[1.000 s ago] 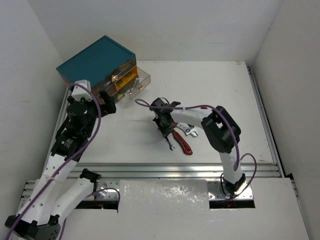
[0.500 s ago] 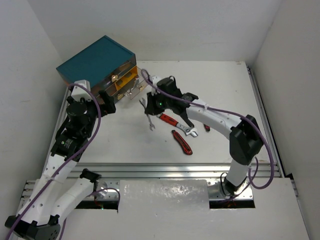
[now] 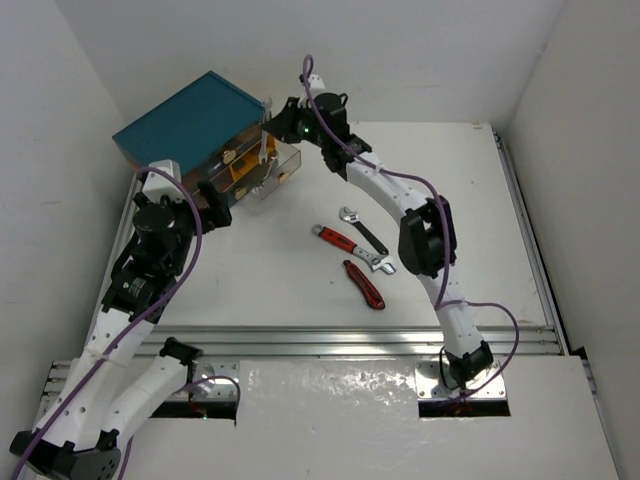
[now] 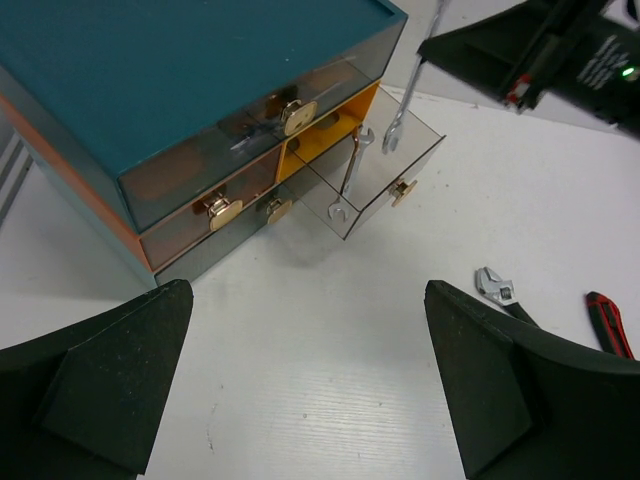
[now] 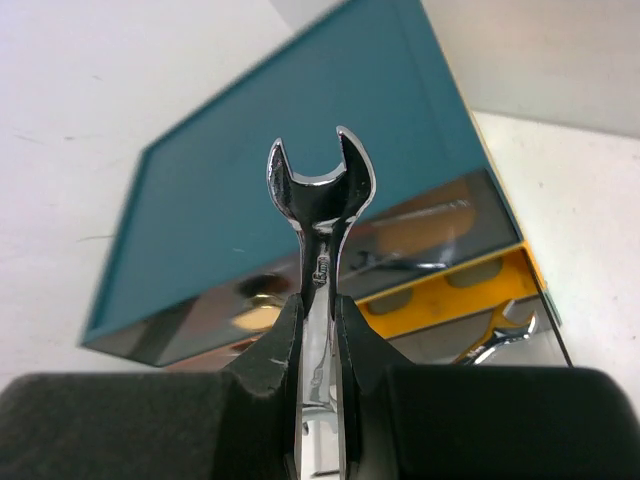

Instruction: Sort the tools into containers

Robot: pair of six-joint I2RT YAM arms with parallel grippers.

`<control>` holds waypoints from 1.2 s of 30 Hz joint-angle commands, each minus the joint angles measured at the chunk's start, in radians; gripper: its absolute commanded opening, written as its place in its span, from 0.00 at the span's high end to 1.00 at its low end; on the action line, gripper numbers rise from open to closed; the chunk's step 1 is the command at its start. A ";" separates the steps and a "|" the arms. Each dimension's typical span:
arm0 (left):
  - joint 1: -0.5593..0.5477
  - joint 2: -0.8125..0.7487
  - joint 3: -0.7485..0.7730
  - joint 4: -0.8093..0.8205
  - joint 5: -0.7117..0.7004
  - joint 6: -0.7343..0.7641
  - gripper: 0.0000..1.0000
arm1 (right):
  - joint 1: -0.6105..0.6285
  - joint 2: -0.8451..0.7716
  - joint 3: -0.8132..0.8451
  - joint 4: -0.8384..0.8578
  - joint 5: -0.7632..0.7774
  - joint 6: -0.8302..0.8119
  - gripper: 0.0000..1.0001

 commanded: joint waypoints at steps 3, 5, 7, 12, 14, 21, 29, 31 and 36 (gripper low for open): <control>0.011 -0.011 -0.006 0.046 0.028 0.003 0.00 | 0.007 0.075 0.101 0.160 0.011 0.026 0.90; 0.011 -0.013 -0.006 0.046 0.028 0.004 0.00 | 0.007 0.131 0.160 0.125 0.016 0.021 0.85; 0.011 -0.019 -0.007 0.046 0.026 0.003 0.00 | 0.007 0.114 0.151 0.118 -0.002 0.006 0.70; 0.011 -0.016 -0.006 0.046 0.038 0.003 0.00 | 0.011 -0.051 -0.094 0.106 -0.024 -0.062 0.31; 0.011 -0.016 -0.004 0.047 0.034 0.003 0.00 | 0.010 -0.143 -0.160 0.056 0.020 -0.082 0.30; 0.014 -0.013 -0.006 0.049 0.017 -0.002 0.00 | 0.004 -0.357 -0.693 0.120 0.235 0.064 0.83; 0.014 -0.008 -0.009 0.047 0.014 0.000 0.00 | -0.006 -0.124 -0.480 0.172 0.041 0.099 1.00; 0.014 -0.007 -0.009 0.047 0.017 0.001 0.00 | -0.006 -0.061 -0.439 0.212 -0.016 0.115 1.00; 0.014 0.005 -0.007 0.049 0.035 0.001 0.00 | -0.006 0.022 -0.350 0.313 -0.094 0.133 1.00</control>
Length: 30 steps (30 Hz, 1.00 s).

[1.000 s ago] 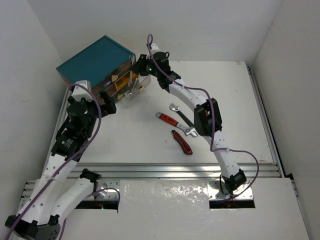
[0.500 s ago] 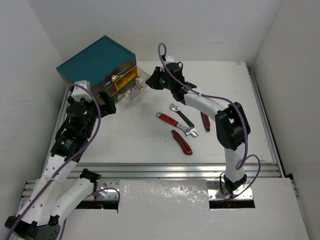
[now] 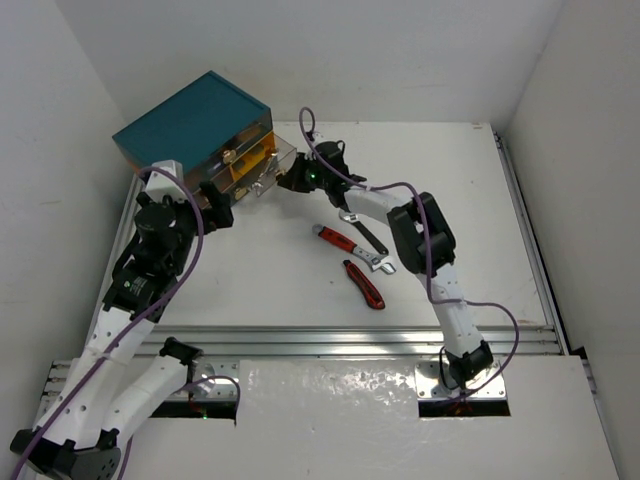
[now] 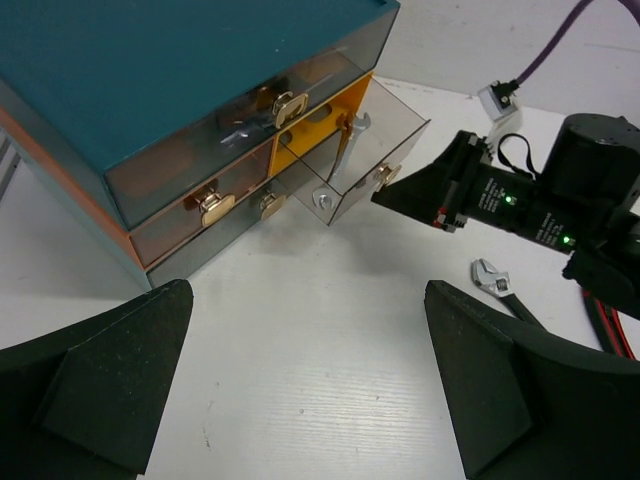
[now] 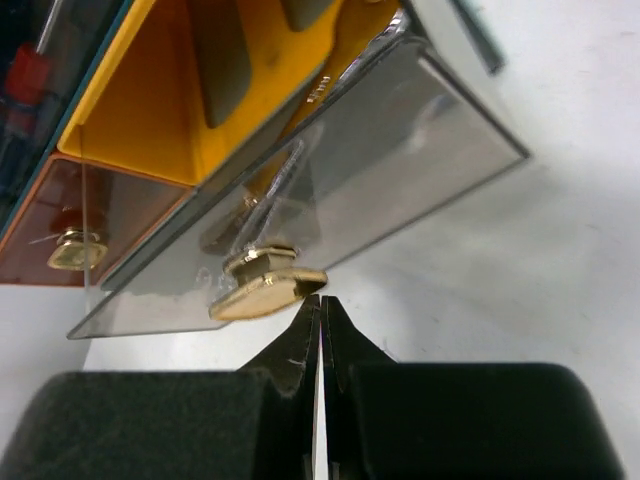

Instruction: Sort the tools into containers

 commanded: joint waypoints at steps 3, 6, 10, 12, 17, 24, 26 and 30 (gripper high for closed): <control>0.014 0.002 -0.002 0.048 0.023 0.001 0.00 | 0.001 0.080 0.188 0.213 -0.135 0.047 0.97; 0.016 0.005 -0.001 0.049 0.035 0.001 0.00 | -0.002 0.198 0.347 0.210 -0.145 0.114 0.97; 0.020 0.006 -0.002 0.049 0.044 0.000 0.00 | 0.001 0.301 0.475 0.260 -0.112 0.182 0.98; 0.022 0.009 -0.002 0.054 0.058 0.000 0.00 | 0.004 0.305 0.476 0.271 -0.093 0.182 0.97; 0.025 0.021 0.001 0.052 0.075 -0.008 0.00 | 0.004 0.336 0.510 0.291 -0.073 0.192 0.96; 0.036 0.027 0.002 0.049 0.093 -0.012 0.00 | 0.005 0.416 0.617 0.303 -0.021 0.228 0.96; 0.039 0.029 0.004 0.046 0.101 -0.012 0.00 | 0.008 0.422 0.614 0.323 -0.009 0.230 0.96; 0.040 0.022 0.002 0.049 0.107 -0.012 0.00 | 0.030 0.424 0.610 0.357 0.019 0.196 0.98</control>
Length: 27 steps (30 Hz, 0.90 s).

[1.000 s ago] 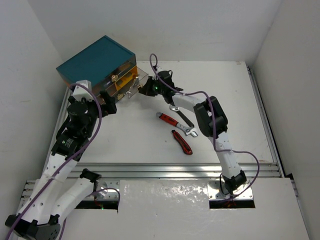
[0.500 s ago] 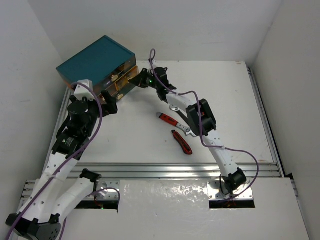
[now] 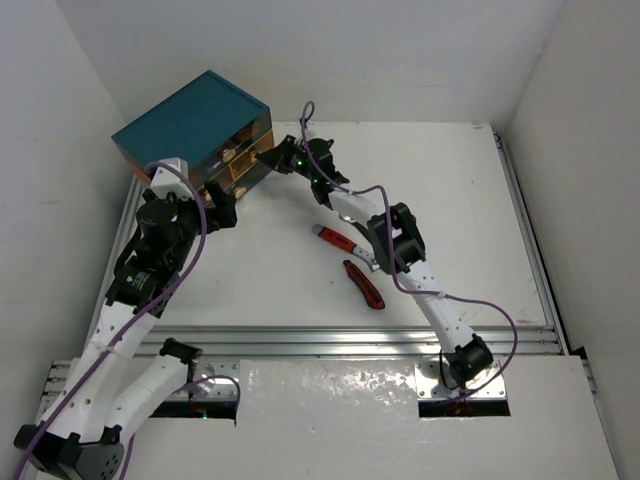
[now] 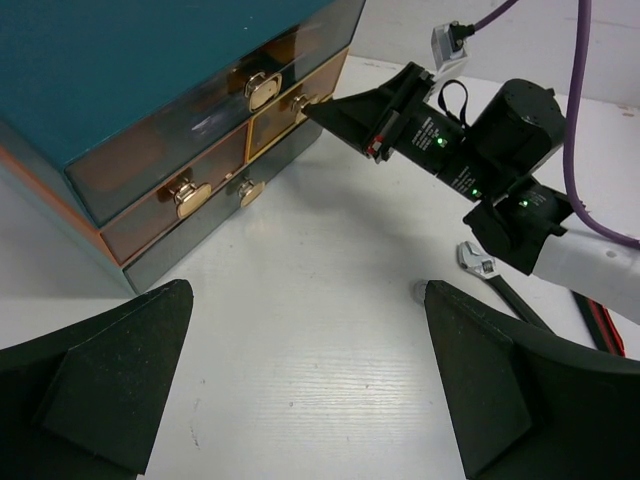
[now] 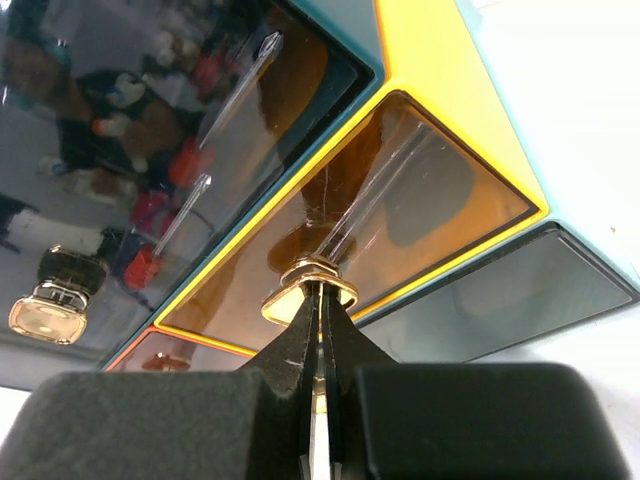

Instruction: Sort the tools into containers

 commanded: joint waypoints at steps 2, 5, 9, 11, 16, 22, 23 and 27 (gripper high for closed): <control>0.013 -0.010 0.001 0.045 0.018 -0.009 0.00 | 0.030 -0.014 0.042 0.118 0.063 -0.026 0.98; 0.013 0.003 -0.004 0.045 0.016 -0.010 0.00 | 0.019 -0.153 -0.132 0.190 0.015 -0.053 0.88; 0.013 0.093 0.034 -0.001 -0.048 -0.036 0.00 | -0.009 -0.489 -0.725 0.359 0.064 -0.122 0.79; 0.007 0.220 0.084 -0.089 -0.094 -0.055 0.00 | -0.030 -0.680 -0.955 0.402 0.071 -0.154 0.67; -0.062 0.476 0.249 -0.221 -0.282 -0.059 0.02 | -0.046 -1.045 -1.254 0.118 0.133 -0.268 0.20; -0.174 0.789 0.366 -0.306 -0.674 -0.009 0.06 | -0.049 -1.431 -1.556 -0.193 0.137 -0.335 0.01; -0.185 0.823 0.404 -0.329 -0.703 -0.021 0.08 | -0.050 -1.499 -1.581 -0.225 0.135 -0.337 0.01; -0.190 0.940 0.455 -0.400 -0.829 -0.087 0.11 | -0.052 -1.613 -1.676 -0.250 0.111 -0.361 0.01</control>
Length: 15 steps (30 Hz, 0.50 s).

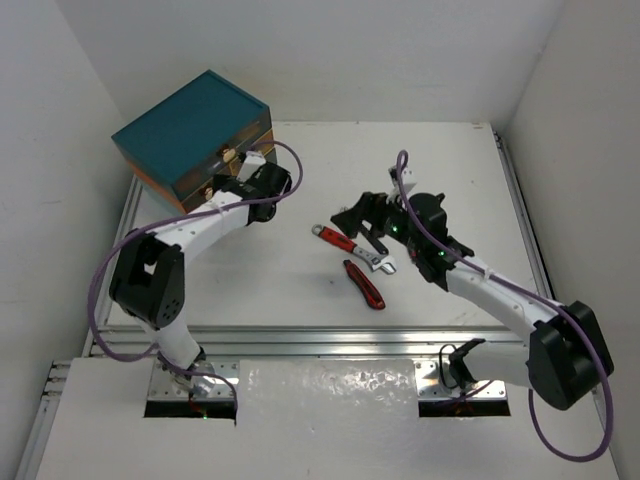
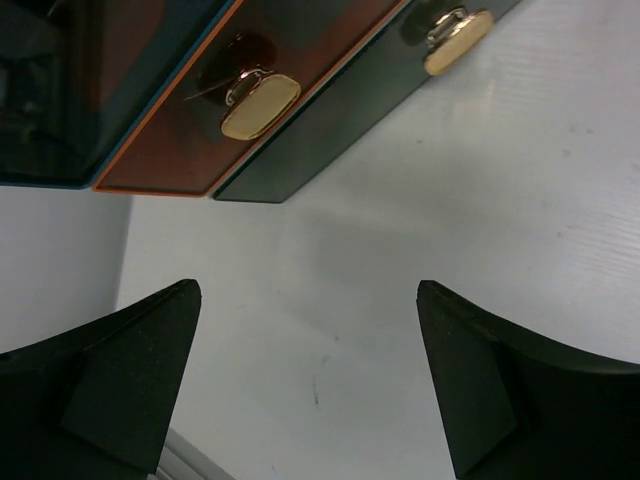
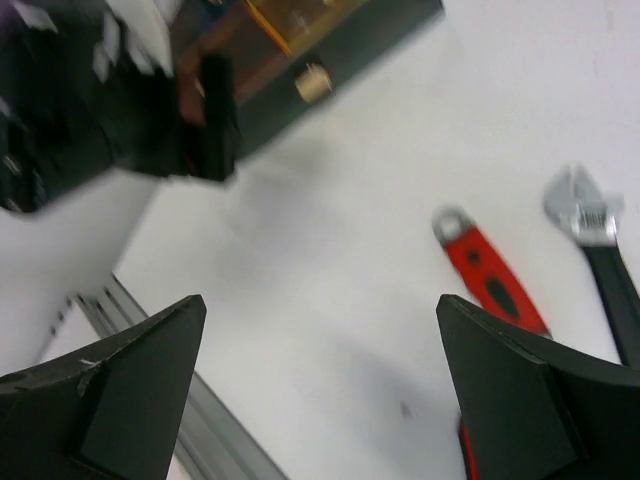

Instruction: Sort the tools into containers

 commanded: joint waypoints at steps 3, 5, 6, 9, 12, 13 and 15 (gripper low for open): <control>0.001 0.032 0.052 -0.030 -0.194 -0.090 0.15 | -0.003 -0.071 -0.089 -0.107 -0.063 -0.074 0.01; 0.010 0.048 0.061 -0.034 -0.217 -0.148 0.18 | -0.004 -0.083 -0.107 -0.104 -0.083 -0.088 0.01; 0.017 0.057 0.066 -0.034 -0.241 -0.177 0.18 | -0.004 -0.086 -0.116 -0.099 -0.089 -0.091 0.01; 0.044 0.055 0.029 0.036 -0.255 -0.300 0.18 | -0.004 -0.097 -0.152 -0.081 -0.110 -0.099 0.01; 0.058 0.040 -0.037 0.217 -0.257 -0.304 0.18 | -0.004 -0.097 -0.155 -0.085 -0.155 -0.113 0.01; 0.079 0.040 -0.049 0.254 -0.246 -0.308 0.18 | -0.003 -0.099 -0.155 -0.087 -0.170 -0.117 0.01; 0.099 0.052 -0.069 0.340 -0.237 -0.315 0.19 | -0.003 -0.103 -0.158 -0.079 -0.215 -0.122 0.01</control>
